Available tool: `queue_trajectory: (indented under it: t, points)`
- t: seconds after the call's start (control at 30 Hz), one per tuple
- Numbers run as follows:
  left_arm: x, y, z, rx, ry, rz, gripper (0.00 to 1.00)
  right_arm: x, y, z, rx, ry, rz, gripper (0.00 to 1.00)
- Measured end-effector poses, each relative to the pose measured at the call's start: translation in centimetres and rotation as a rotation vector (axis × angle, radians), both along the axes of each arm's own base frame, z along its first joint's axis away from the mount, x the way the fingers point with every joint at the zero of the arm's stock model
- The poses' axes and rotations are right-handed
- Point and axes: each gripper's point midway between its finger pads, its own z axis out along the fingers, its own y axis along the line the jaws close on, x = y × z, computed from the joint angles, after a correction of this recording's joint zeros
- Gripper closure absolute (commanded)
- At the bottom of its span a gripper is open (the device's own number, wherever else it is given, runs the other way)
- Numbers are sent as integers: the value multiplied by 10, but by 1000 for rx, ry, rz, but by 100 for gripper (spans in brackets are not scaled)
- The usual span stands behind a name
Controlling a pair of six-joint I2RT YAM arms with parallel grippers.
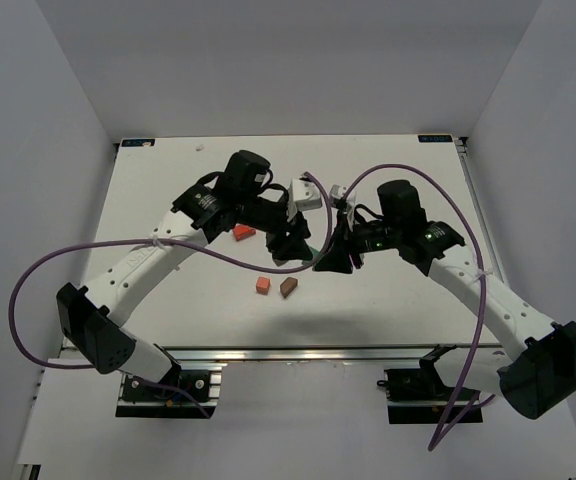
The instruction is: Build the wood block tower
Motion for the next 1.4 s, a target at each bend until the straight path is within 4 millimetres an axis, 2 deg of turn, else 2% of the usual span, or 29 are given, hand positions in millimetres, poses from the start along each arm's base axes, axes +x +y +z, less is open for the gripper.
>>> queue_trajectory:
  t: [0.17,0.33,0.57,0.73,0.77,0.93,1.2,1.4]
  points:
    - [-7,-7,-16,36,50,-3,41,-1,0,6,6,-7,10,85]
    - [-5,-7,-28,70,69,22,44,-1,-1,11,1,-30,20,88]
    - [-5,-9,-24,69,48,4,50,0,-4,16,-18,-72,30,91]
    - [-7,-11,-27,73,50,-14,57,2,-7,16,-41,-108,38,92]
    - [-7,-12,-27,71,48,-19,63,1,-8,16,-47,-113,43,92]
    - [-6,-15,-24,56,25,-34,72,4,-12,19,-72,-152,72,94]
    - [-3,-19,-20,35,-10,-47,61,8,-18,24,-103,-201,118,96]
    - [2,-22,-15,29,-41,-30,60,14,-21,30,-119,-232,141,96]
